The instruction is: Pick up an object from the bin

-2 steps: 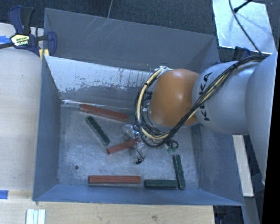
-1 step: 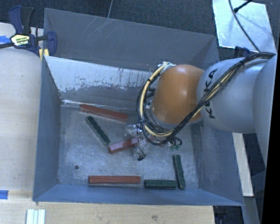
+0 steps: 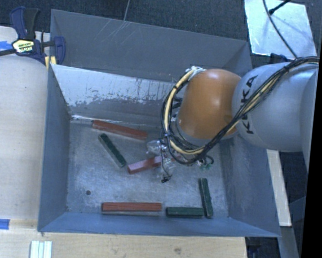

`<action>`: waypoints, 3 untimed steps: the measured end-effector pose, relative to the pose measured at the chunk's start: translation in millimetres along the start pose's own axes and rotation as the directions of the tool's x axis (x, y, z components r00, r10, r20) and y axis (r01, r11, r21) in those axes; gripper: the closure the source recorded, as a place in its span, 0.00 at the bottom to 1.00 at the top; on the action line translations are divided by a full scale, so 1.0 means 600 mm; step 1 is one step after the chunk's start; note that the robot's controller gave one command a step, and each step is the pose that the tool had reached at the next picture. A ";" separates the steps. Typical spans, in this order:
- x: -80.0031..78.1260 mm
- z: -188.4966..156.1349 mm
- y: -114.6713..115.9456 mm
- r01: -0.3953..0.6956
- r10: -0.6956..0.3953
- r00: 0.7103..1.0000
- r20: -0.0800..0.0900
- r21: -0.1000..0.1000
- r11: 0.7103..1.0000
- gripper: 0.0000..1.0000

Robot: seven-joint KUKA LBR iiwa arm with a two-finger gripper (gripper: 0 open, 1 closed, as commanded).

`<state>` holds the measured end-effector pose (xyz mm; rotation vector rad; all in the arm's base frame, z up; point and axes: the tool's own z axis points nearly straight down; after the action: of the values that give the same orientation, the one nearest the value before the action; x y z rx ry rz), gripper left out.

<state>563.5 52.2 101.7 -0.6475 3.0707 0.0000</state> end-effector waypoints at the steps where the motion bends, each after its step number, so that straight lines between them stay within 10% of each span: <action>1: -0.001 -0.023 -0.001 -0.002 0.002 1.000 0.003 0.002 1.000 1.00; 3: 0.001 -0.075 0.000 -0.004 0.004 1.000 -0.004 -0.001 1.000 1.00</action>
Offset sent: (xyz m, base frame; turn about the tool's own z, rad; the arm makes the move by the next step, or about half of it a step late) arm 0.0001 -0.0001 0.0878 0.0000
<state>563.0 51.7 146.5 -0.6429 3.0763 0.0002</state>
